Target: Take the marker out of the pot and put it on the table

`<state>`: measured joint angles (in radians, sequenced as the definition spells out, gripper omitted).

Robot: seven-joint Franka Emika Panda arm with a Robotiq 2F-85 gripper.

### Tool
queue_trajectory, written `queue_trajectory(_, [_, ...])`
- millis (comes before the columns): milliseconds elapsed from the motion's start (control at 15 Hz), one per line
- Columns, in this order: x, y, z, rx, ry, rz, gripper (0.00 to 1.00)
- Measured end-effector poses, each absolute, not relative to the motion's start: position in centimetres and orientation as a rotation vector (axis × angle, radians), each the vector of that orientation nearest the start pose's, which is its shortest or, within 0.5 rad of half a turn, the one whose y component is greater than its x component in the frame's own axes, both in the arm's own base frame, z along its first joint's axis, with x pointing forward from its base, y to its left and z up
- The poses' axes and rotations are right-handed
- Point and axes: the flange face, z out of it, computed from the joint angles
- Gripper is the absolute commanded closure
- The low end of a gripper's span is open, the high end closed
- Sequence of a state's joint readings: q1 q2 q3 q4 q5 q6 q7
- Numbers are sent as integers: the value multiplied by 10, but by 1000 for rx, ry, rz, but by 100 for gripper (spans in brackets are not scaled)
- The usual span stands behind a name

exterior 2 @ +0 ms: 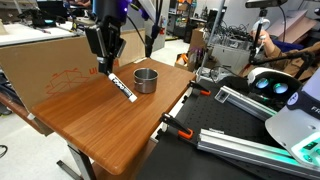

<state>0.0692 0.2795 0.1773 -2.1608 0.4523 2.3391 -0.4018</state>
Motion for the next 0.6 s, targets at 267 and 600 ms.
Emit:
queue_trajectory(267, [555,147,238,-2765,-366,206,95])
queue_trajectory(600, [574,152,213,-2792,-319,341,95])
